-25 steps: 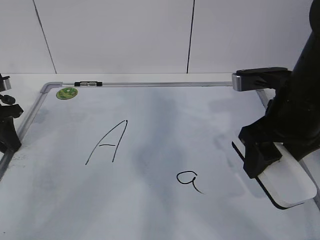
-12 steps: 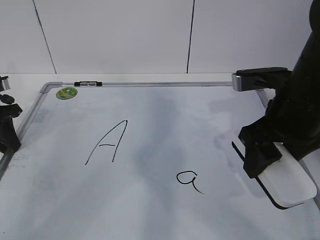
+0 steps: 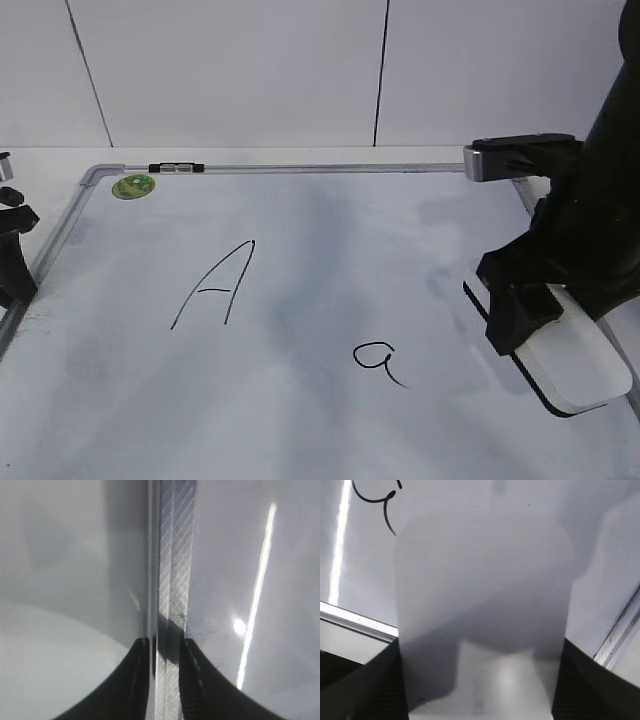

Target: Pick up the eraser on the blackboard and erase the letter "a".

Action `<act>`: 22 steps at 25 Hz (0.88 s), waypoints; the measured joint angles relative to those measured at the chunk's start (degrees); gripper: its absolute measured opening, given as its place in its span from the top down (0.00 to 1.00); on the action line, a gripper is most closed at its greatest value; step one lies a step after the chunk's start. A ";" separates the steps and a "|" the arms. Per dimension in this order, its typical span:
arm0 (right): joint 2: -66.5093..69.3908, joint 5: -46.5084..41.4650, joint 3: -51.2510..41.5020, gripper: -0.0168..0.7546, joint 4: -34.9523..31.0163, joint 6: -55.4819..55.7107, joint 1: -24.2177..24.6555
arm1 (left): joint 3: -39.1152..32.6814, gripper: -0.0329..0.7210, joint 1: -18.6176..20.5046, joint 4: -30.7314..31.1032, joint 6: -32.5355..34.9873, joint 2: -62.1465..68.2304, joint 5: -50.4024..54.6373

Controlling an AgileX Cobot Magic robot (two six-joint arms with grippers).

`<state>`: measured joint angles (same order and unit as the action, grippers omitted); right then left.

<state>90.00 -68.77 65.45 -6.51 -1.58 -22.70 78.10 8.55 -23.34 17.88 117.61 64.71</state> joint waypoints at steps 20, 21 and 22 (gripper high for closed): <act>0.00 0.58 0.00 0.29 0.00 0.00 0.00 | 0.00 0.89 0.00 0.00 0.21 0.00 0.00; 0.00 0.71 0.00 0.29 0.00 0.00 0.00 | 0.00 0.89 0.00 0.00 0.32 0.00 0.00; 0.00 1.03 0.00 0.29 0.00 -0.23 0.00 | 0.00 0.89 0.00 0.00 0.32 0.00 0.00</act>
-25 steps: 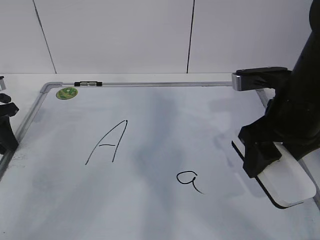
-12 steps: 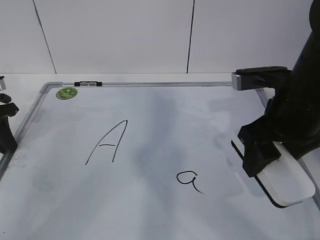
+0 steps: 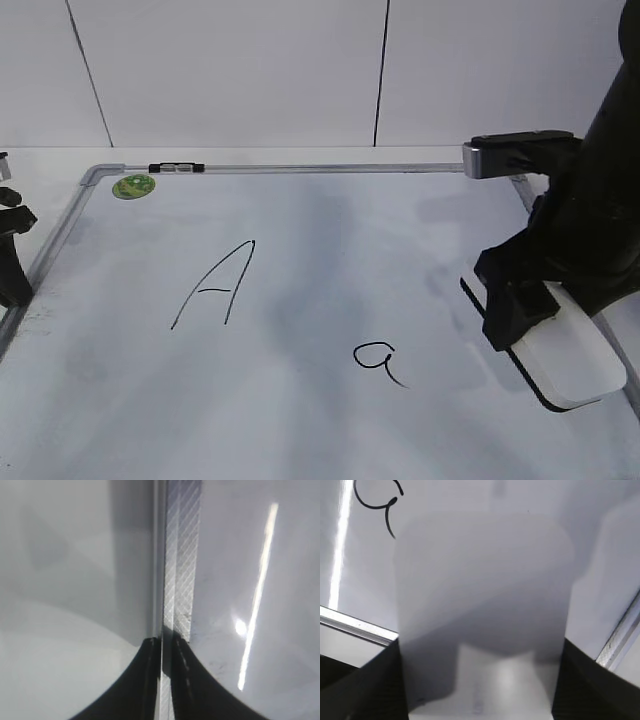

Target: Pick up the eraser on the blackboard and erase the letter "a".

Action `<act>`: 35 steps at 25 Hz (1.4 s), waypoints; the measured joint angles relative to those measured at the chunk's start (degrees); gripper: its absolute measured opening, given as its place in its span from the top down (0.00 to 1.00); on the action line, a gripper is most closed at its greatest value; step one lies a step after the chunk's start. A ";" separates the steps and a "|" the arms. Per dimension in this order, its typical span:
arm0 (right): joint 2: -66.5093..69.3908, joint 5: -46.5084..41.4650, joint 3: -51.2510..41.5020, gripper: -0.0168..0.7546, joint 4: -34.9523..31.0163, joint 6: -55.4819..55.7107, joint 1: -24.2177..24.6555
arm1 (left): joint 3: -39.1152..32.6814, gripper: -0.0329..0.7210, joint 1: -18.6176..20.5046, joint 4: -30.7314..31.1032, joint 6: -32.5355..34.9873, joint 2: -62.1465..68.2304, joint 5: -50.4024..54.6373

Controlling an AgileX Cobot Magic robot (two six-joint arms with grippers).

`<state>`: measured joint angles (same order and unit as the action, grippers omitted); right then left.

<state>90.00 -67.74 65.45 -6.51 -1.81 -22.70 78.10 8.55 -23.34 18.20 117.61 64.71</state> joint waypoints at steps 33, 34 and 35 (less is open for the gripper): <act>21.17 12.34 9.38 0.29 6.51 -3.66 -8.98 | 0.00 0.89 0.04 0.00 0.00 0.00 0.00; 21.35 12.34 9.45 0.29 6.51 -3.79 -8.98 | 0.00 0.89 0.04 0.00 0.00 0.00 0.00; 21.60 12.23 9.59 0.29 6.51 -3.93 -9.13 | 0.00 0.89 0.04 0.00 0.00 0.00 0.00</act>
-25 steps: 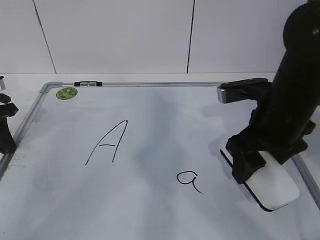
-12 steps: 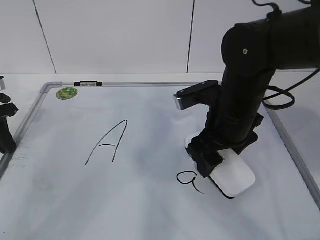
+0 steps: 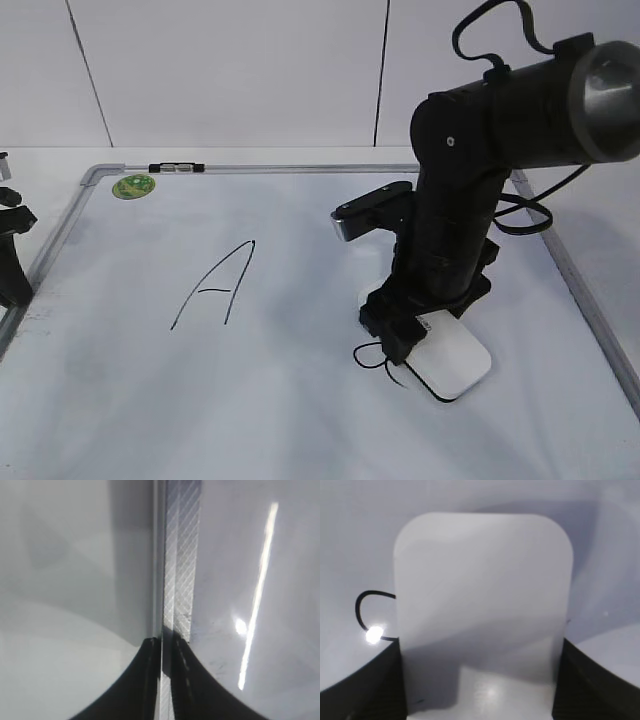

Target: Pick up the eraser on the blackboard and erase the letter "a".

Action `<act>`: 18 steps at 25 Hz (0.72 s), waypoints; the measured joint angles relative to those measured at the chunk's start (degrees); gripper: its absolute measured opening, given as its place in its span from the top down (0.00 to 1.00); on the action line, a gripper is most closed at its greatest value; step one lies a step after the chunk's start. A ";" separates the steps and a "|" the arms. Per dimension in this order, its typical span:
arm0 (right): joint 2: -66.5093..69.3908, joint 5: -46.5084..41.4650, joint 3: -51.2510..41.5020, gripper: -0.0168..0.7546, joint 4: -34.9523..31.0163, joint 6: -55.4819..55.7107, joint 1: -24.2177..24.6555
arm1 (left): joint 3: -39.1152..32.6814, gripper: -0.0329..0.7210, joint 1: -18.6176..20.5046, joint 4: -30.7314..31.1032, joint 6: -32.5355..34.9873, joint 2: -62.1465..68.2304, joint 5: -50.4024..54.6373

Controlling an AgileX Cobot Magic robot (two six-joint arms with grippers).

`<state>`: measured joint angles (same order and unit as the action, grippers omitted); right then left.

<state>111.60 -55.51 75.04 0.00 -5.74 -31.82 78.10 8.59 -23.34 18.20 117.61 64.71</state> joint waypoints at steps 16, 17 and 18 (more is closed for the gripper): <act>0.75 -0.08 0.33 0.29 1.00 -0.76 -13.21 | 0.00 0.89 0.00 0.00 0.00 0.00 0.00; 0.75 -0.08 0.37 0.29 1.00 -0.76 -13.31 | 0.00 0.89 0.00 0.00 0.00 0.00 0.00; 0.75 -0.08 0.37 0.29 1.31 -0.76 -13.31 | 0.00 0.89 0.00 0.00 0.00 0.00 0.00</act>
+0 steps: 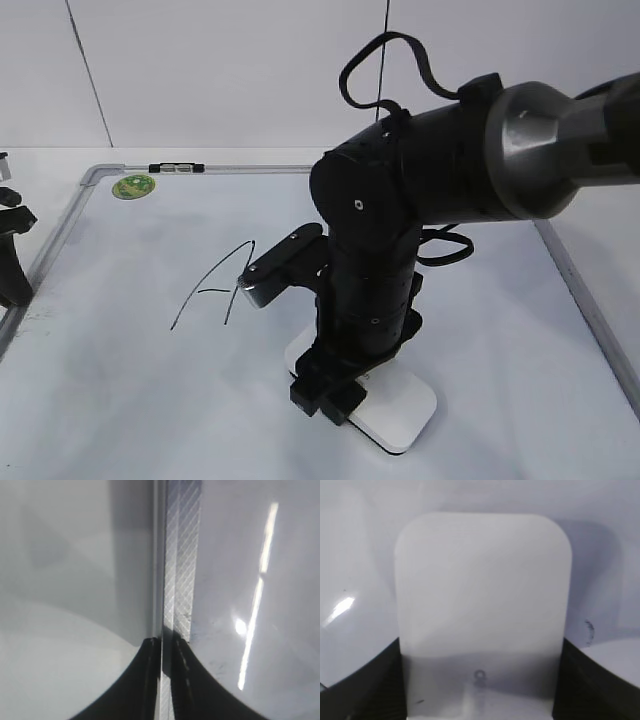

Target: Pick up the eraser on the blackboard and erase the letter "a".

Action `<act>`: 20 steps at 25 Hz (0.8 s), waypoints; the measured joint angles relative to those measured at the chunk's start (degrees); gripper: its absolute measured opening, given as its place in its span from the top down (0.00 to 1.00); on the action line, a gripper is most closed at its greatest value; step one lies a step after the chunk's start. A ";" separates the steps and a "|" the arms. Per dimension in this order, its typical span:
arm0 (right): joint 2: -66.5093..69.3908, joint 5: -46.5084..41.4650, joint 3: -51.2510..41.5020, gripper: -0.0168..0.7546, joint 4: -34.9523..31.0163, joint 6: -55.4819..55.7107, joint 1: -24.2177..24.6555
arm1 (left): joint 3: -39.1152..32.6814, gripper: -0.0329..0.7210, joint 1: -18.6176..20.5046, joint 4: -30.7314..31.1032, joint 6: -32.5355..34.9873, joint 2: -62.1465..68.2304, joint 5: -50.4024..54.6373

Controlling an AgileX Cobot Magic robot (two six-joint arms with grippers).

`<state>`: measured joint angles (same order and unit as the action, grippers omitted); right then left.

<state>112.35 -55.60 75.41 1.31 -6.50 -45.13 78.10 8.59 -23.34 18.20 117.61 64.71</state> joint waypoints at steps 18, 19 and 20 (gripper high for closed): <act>0.14 1.90 0.24 0.29 3.39 5.52 8.50 | 0.00 0.89 0.00 0.00 0.00 0.00 -0.10; 0.14 2.02 0.22 0.29 3.39 5.52 9.55 | 0.00 0.89 0.00 0.00 0.00 0.00 -0.10; 0.14 2.09 0.26 0.29 3.39 5.62 10.75 | 0.00 0.89 0.00 0.00 0.00 0.00 -0.10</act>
<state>112.49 -53.50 75.67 4.70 -0.87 -34.38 78.10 8.59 -23.34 18.20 117.61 64.60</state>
